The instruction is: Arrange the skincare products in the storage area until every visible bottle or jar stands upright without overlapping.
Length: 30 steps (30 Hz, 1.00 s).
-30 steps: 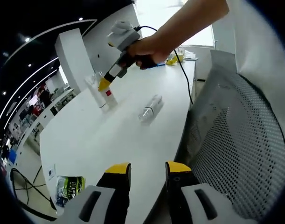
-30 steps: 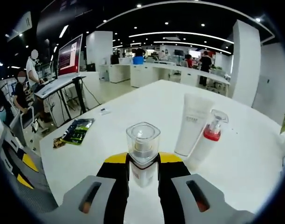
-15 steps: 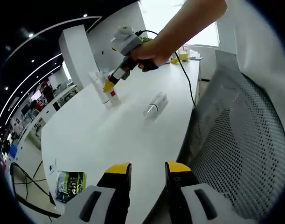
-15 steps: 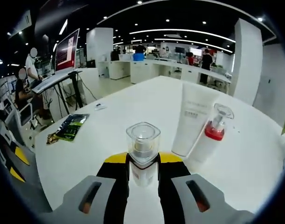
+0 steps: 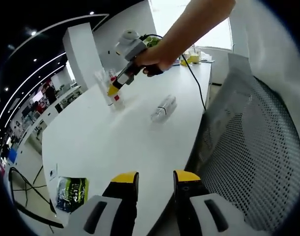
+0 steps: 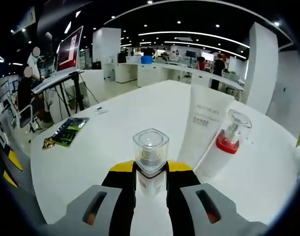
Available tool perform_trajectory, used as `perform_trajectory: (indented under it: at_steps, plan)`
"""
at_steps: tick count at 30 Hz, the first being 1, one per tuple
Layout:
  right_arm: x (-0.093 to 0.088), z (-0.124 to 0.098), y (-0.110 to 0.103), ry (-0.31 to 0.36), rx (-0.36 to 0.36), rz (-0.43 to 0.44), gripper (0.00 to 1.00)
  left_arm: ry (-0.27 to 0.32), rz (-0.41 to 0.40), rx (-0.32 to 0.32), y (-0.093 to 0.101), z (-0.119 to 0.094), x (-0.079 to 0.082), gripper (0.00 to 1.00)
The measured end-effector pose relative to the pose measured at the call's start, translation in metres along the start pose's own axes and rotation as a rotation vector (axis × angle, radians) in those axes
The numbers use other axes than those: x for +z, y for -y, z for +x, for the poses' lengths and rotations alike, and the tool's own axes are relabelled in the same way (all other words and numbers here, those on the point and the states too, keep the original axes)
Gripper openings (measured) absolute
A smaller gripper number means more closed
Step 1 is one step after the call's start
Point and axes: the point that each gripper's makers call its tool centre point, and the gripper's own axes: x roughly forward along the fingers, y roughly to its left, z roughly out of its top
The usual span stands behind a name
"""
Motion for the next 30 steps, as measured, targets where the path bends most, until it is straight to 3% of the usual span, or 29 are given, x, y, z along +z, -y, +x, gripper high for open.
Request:
perform_trajectory:
  at_steps: [30]
  plan:
    - [-0.009,0.023,0.024,0.018,-0.023,0.027,0.2,-0.036,-0.042,0.016,-0.007,0.001,-0.009,0.27]
